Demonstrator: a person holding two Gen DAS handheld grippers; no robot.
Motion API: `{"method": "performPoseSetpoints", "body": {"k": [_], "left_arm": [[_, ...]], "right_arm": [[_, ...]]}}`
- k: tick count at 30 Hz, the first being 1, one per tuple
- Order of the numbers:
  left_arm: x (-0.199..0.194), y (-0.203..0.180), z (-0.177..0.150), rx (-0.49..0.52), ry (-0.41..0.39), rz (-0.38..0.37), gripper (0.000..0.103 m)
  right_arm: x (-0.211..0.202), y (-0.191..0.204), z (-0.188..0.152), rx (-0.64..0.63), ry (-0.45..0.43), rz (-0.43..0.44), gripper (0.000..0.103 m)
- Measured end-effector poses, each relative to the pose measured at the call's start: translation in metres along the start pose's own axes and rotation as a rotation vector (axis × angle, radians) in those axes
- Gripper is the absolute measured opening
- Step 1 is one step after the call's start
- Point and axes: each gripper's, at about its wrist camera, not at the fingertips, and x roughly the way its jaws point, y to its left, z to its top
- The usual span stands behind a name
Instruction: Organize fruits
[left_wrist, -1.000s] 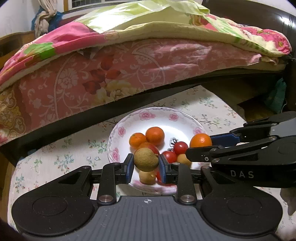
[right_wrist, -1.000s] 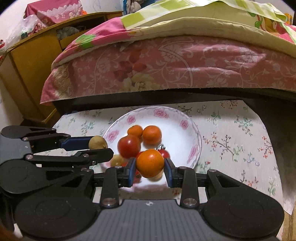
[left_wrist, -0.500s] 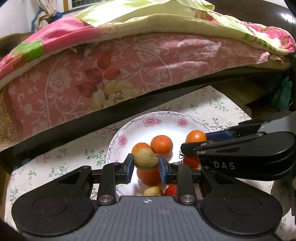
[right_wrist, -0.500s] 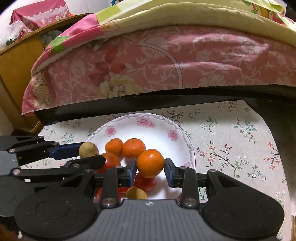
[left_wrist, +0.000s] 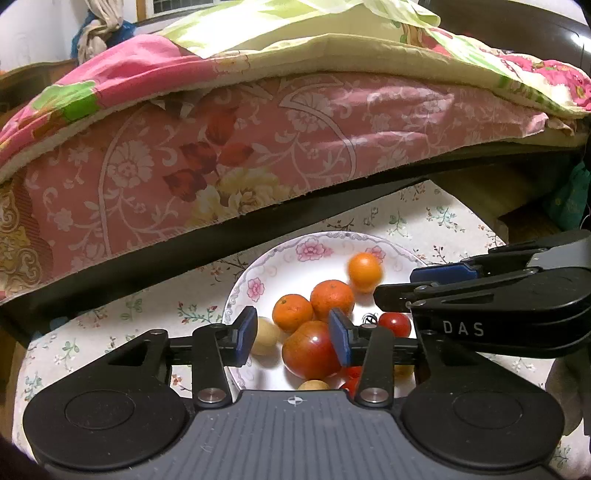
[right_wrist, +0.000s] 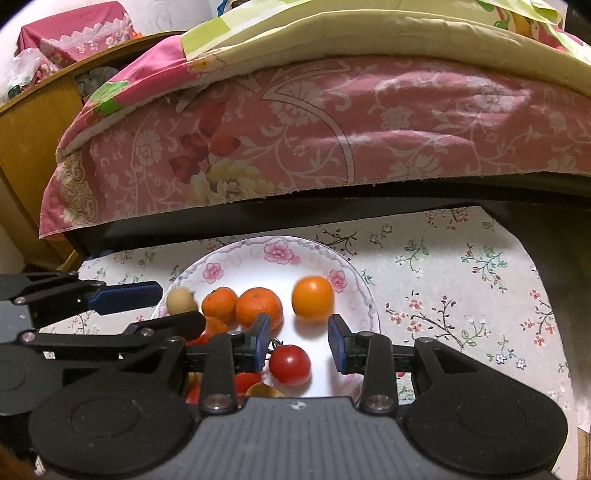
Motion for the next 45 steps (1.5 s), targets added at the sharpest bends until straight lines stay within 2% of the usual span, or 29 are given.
{"method": "performPoseSetpoints", "body": {"k": [3, 5, 12, 17, 22, 29, 36, 45], "left_arm": [[-0.005, -0.001, 0.0, -0.002, -0.001, 0.002, 0.058], [-0.009, -0.001, -0.002, -0.003, -0.004, 0.005, 0.066], [-0.03, -0.007, -0.013, -0.004, -0.003, 0.022, 0.074], [-0.05, -0.012, -0.022, -0.023, -0.011, 0.04, 0.087], [-0.067, -0.015, -0.031, -0.03, -0.01, 0.057, 0.088], [-0.089, -0.015, -0.044, -0.047, -0.011, 0.113, 0.102], [-0.103, -0.016, -0.059, -0.053, -0.003, 0.155, 0.103], [-0.112, -0.016, -0.084, -0.091, 0.059, 0.167, 0.103]], "right_arm": [[-0.005, 0.0, -0.001, 0.005, -0.008, -0.006, 0.033], [-0.01, -0.001, -0.001, 0.016, -0.012, -0.008, 0.033], [-0.036, 0.004, -0.01, 0.012, -0.023, -0.016, 0.036], [-0.059, 0.01, -0.021, 0.006, -0.031, -0.035, 0.036], [-0.078, 0.012, -0.034, 0.027, -0.027, -0.055, 0.036], [-0.096, 0.015, -0.06, 0.072, -0.008, -0.048, 0.036], [-0.107, 0.026, -0.075, 0.069, -0.008, -0.056, 0.036], [-0.116, 0.035, -0.096, 0.081, 0.022, -0.047, 0.037]]}}
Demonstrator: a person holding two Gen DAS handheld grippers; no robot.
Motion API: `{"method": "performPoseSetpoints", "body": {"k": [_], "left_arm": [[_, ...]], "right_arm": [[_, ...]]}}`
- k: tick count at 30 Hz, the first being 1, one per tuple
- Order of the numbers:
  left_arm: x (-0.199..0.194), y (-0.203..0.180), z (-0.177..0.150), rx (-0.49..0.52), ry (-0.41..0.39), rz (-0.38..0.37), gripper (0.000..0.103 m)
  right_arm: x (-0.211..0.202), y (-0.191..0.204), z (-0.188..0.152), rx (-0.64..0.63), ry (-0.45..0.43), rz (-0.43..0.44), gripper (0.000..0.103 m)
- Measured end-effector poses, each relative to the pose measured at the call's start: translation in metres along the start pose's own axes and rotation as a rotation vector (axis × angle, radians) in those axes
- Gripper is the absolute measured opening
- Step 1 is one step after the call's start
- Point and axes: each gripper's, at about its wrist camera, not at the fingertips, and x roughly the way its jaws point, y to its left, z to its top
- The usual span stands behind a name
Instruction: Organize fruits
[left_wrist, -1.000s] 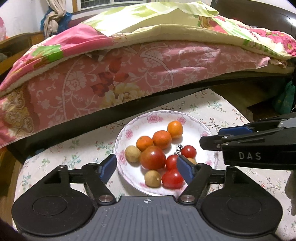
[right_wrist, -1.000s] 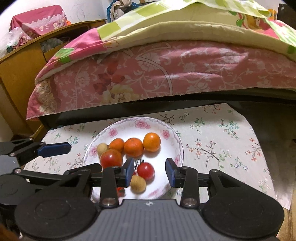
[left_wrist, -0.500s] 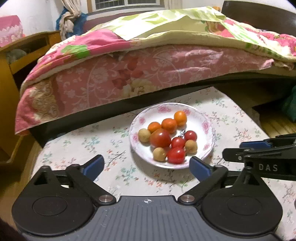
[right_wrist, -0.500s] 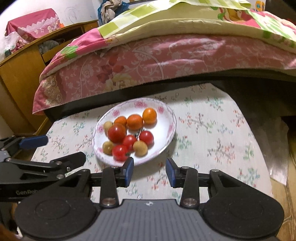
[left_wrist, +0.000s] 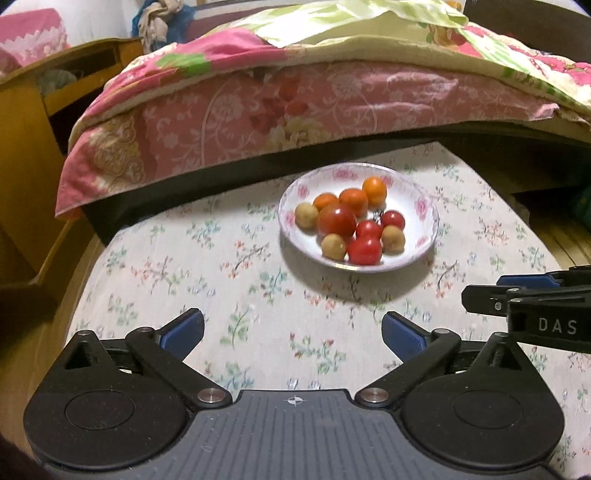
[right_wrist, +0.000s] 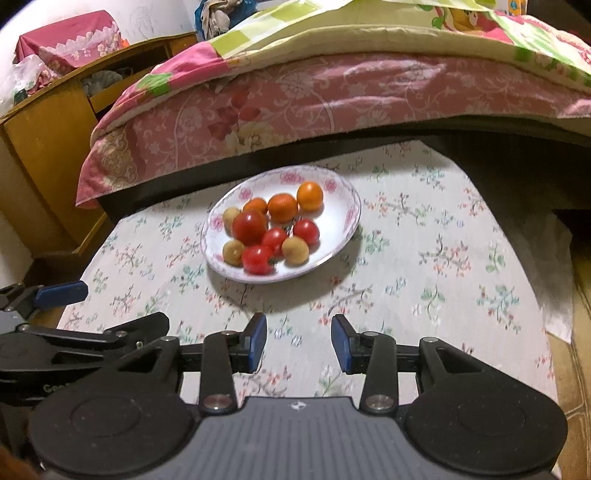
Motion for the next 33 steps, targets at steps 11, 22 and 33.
{"method": "performPoseSetpoints", "body": {"k": [11, 22, 33], "left_arm": [[-0.012, -0.002, -0.024, -0.005, 0.058, 0.015, 0.103], [-0.029, -0.005, -0.038, -0.02, 0.071, 0.009, 0.103], [-0.04, -0.002, -0.055, -0.047, 0.083, -0.005, 0.103]], "right_arm": [[-0.02, 0.004, -0.029, 0.032, 0.014, 0.011, 0.037], [-0.032, 0.013, -0.05, 0.043, 0.037, 0.027, 0.037], [-0.042, 0.019, -0.066, 0.05, 0.042, 0.024, 0.038]]}}
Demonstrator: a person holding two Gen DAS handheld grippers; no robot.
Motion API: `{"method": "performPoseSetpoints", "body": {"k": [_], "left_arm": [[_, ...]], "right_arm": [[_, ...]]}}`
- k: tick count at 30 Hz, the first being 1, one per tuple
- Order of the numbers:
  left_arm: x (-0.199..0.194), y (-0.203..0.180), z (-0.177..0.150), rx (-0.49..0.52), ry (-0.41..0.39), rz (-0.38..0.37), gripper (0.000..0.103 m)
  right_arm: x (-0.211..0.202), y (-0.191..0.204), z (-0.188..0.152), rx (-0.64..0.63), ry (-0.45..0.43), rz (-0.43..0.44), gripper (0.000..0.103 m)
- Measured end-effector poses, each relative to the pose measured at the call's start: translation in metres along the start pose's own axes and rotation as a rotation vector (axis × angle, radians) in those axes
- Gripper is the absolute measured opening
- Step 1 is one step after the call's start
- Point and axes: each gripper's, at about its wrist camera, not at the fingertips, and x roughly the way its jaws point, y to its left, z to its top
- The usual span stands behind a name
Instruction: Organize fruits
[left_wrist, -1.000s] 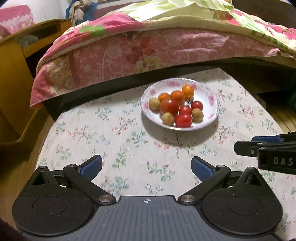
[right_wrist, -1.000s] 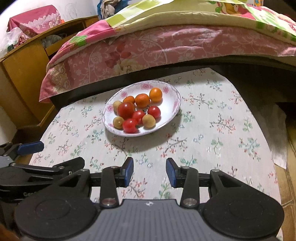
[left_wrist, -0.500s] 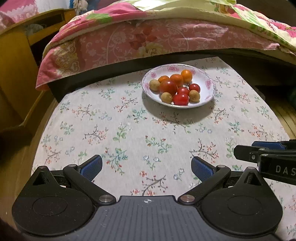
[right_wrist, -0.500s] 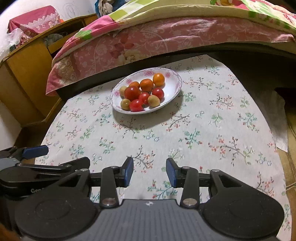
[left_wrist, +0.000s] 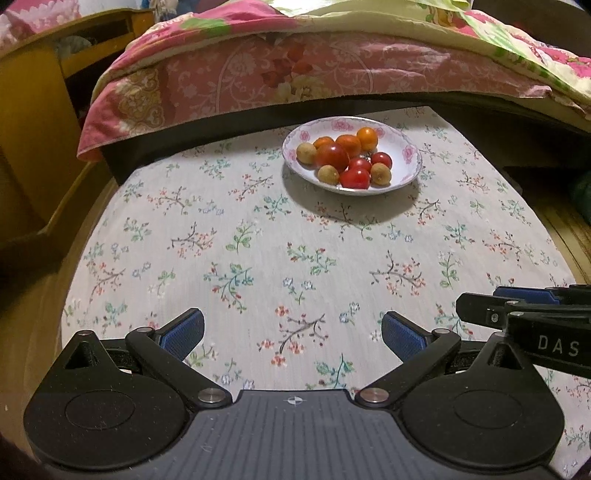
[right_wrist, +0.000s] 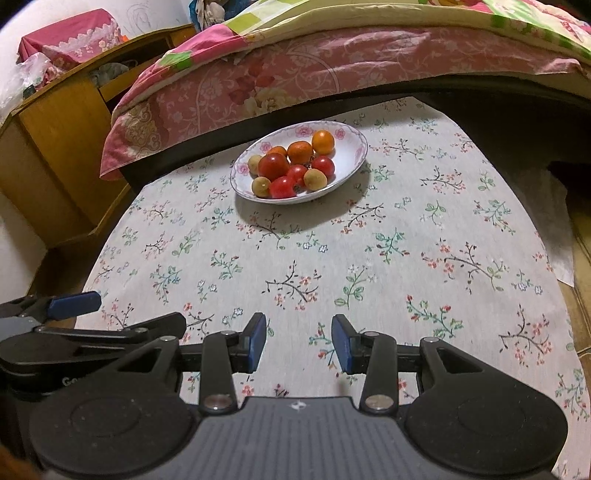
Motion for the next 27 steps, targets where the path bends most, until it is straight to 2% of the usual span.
{"method": "performPoseSetpoints", "body": {"k": [6, 12, 19, 27], "left_arm": [[-0.003, -0.002, -0.007, 0.013, 0.011, 0.041, 0.103], [-0.002, 0.003, -0.011, -0.029, 0.023, 0.027, 0.103], [-0.001, -0.006, -0.014, 0.026, 0.018, 0.103, 0.103], [0.0, -0.004, -0.015, 0.012, 0.024, 0.095, 0.103]], "right_arm": [[-0.001, 0.005, -0.01, 0.002, 0.017, -0.003, 0.038], [-0.004, 0.006, -0.018, 0.012, 0.024, 0.002, 0.038], [0.001, 0.012, -0.026, -0.005, 0.054, -0.005, 0.038], [0.002, 0.011, -0.027, 0.006, 0.052, -0.004, 0.038]]}}
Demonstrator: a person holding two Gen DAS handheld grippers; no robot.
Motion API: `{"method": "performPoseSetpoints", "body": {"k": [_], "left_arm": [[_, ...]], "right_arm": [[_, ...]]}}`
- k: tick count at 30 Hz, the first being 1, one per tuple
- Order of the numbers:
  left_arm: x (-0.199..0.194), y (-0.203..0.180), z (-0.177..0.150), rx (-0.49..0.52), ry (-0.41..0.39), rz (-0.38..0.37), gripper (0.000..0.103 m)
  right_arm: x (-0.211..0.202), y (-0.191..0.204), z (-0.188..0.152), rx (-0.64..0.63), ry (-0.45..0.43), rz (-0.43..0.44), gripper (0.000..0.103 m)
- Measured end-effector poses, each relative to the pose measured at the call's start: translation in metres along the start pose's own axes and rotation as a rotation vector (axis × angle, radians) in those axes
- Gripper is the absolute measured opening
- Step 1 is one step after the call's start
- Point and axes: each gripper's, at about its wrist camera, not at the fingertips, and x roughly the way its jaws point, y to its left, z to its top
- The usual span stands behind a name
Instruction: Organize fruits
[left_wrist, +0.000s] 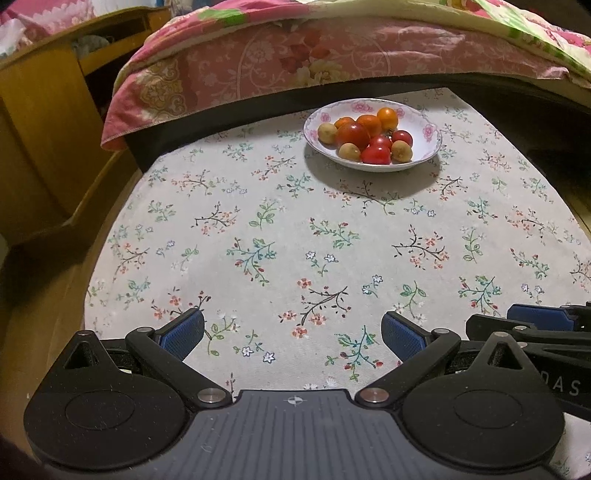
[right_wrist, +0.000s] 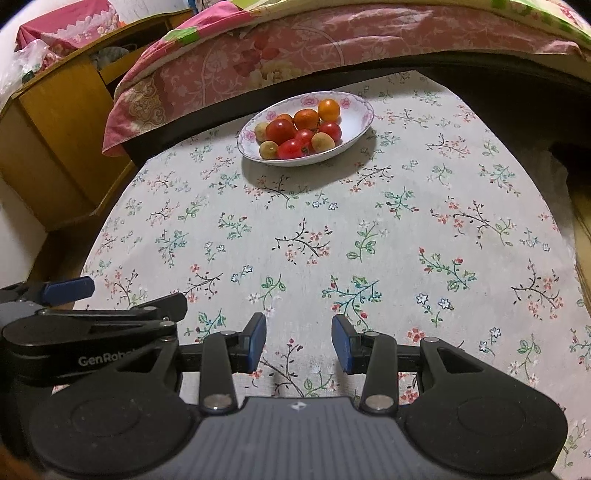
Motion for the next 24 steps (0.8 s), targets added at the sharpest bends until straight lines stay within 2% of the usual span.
{"method": "performPoseSetpoints", "body": {"k": [24], "left_arm": [[0.0094, -0.0002, -0.004, -0.009, 0.031, -0.011, 0.103]], "right_arm": [[0.0067, -0.0006, -0.0028, 0.026, 0.021, -0.026, 0.038]]}}
